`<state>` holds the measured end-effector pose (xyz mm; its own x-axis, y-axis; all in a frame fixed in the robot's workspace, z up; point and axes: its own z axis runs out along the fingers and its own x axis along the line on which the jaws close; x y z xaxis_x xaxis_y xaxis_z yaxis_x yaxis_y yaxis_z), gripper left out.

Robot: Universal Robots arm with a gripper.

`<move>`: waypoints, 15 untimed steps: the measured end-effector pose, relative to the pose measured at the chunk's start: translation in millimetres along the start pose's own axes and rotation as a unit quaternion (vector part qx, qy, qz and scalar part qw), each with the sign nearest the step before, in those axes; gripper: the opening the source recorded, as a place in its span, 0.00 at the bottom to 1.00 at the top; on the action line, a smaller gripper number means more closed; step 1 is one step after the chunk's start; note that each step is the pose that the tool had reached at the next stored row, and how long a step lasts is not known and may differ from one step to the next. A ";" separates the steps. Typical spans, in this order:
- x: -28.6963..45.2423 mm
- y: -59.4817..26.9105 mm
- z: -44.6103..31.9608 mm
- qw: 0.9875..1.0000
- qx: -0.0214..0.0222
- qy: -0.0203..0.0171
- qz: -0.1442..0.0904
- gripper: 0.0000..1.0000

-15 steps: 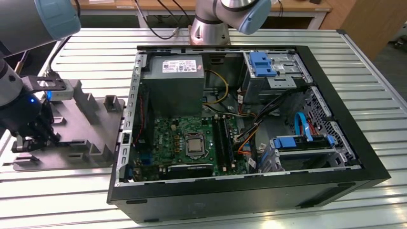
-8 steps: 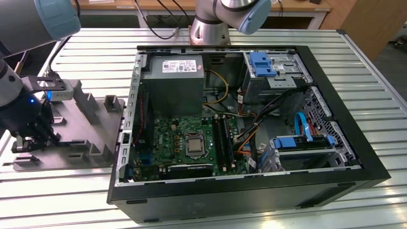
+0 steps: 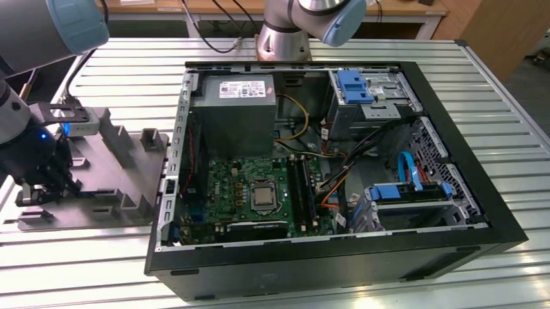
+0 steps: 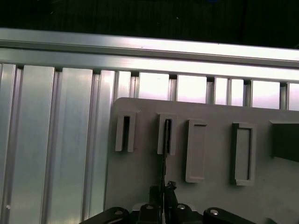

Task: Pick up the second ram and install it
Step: 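Pick up the second ram and move it above second insertion slot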

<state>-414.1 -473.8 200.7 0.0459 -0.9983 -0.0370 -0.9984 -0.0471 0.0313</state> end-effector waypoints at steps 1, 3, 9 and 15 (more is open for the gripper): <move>0.0 0.0 0.0 1.000 0.000 0.000 0.000 0.17; 0.1 0.0 0.0 1.000 0.000 0.000 0.000 0.11; 0.2 0.0 0.0 1.000 0.000 0.000 0.000 0.11; 0.4 0.0 0.4 1.000 0.001 -0.001 0.020 0.11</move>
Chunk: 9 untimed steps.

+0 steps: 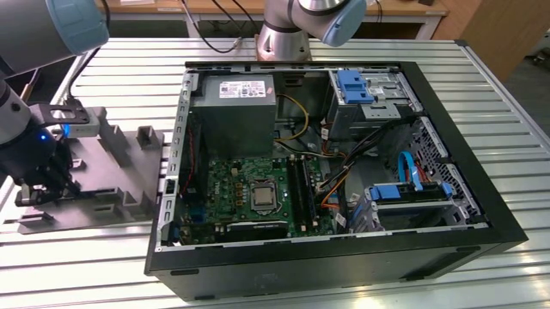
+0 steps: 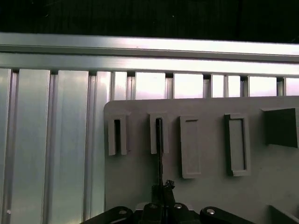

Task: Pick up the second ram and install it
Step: 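Pick up the second ram and move it above second insertion slot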

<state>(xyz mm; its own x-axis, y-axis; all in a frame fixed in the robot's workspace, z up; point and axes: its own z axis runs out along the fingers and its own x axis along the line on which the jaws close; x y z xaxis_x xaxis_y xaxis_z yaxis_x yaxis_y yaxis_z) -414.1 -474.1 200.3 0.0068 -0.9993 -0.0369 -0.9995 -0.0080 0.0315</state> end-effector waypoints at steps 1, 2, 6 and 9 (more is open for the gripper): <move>0.0 0.0 0.2 1.000 0.000 0.000 0.008 0.11; 0.0 0.0 0.3 1.000 0.001 0.000 0.016 0.11; 0.0 0.0 0.6 0.999 0.001 -0.001 0.034 0.11; 0.0 0.0 0.6 0.999 0.001 -0.001 0.035 0.11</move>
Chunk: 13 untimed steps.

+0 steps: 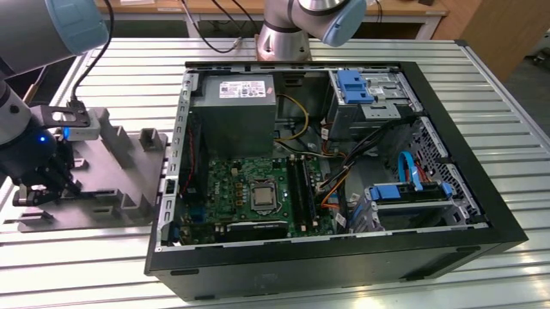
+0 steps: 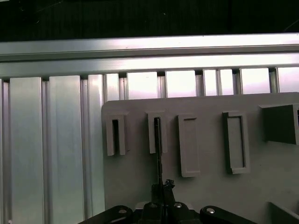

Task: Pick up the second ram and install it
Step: 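Pick up the second ram and move it above second insertion slot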

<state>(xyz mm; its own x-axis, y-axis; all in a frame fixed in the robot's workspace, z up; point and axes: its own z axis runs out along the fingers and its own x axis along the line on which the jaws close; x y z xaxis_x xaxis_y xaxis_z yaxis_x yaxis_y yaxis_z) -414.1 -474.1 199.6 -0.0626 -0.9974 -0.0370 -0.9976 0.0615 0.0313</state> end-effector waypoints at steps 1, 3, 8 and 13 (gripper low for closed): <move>0.0 0.0 0.0 1.000 0.000 0.000 0.000 0.11; 0.0 0.0 0.0 1.000 0.000 0.000 0.000 0.11; -0.1 0.0 0.0 1.000 0.000 0.000 0.000 0.11; -0.1 0.0 -0.1 1.000 0.000 0.000 -0.004 0.11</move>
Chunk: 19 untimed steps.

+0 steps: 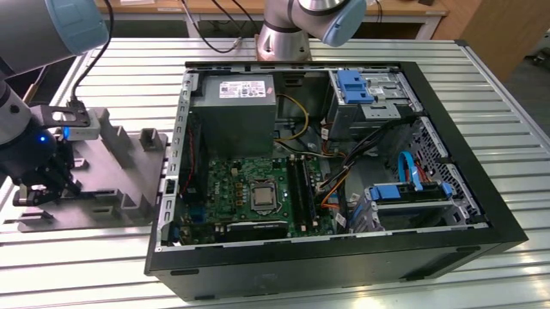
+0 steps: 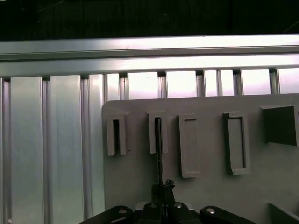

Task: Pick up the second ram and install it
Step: 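Pick up the second ram and move it above second insertion slot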

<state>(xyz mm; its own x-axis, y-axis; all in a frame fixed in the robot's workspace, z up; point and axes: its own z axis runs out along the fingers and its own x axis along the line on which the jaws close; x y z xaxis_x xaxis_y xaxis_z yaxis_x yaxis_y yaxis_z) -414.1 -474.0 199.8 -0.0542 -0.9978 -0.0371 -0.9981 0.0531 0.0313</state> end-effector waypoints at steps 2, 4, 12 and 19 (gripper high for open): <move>0.0 0.0 -0.1 1.000 0.000 0.000 -0.002 0.11; 0.0 0.0 0.0 1.000 0.000 0.000 -0.002 0.11; 0.0 0.1 -1.7 1.000 -0.001 0.000 -0.014 0.11; 0.0 0.0 -1.7 1.000 -0.001 0.001 -0.023 0.11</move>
<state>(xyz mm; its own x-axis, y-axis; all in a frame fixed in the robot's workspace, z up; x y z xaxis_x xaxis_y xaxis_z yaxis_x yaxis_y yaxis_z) -414.1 -474.0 201.5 -0.0084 -0.9993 -0.0370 -0.9995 0.0073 0.0313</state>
